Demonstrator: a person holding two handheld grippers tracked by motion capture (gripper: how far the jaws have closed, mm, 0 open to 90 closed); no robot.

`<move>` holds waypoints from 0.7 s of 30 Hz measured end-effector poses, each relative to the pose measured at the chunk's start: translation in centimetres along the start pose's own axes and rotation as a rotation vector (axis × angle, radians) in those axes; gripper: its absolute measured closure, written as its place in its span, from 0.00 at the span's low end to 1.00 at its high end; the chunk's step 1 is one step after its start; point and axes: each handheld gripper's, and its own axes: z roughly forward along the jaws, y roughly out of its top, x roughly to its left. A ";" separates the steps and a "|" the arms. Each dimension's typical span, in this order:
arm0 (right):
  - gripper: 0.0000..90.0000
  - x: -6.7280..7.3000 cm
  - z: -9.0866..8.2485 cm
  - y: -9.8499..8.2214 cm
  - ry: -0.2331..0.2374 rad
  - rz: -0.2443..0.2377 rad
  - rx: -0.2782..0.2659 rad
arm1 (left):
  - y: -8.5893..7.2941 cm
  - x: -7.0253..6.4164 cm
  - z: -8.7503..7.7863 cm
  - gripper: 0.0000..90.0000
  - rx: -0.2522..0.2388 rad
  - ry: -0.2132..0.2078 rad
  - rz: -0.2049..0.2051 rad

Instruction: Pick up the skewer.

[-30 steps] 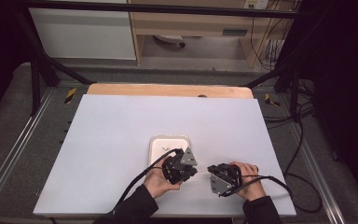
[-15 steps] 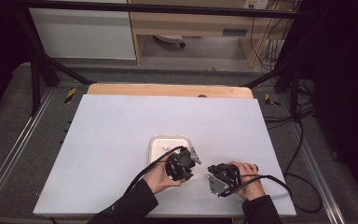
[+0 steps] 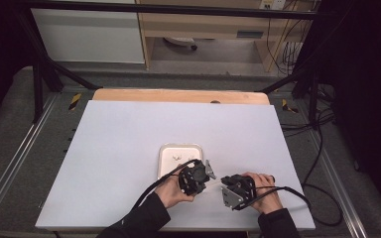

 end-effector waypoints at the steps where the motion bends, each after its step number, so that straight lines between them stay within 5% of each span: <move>1: 0.99 0.0 0.0 0.0 0.005 0.004 -0.003 | -0.1 0.0 0.0 0.99 -0.006 0.003 0.003; 6: 0.96 -0.2 0.0 0.0 0.003 0.031 -0.005 | -0.3 -0.1 -0.1 0.99 -0.020 0.008 0.006; 10: 0.85 -0.5 -0.2 -0.1 -0.012 0.122 -0.010 | -0.6 0.0 -0.3 0.99 -0.041 0.021 -0.009; 21: 0.42 -1.2 -1.2 -2.1 -0.068 0.561 -0.083 | -2.8 1.2 -1.9 0.99 -0.088 0.058 -0.060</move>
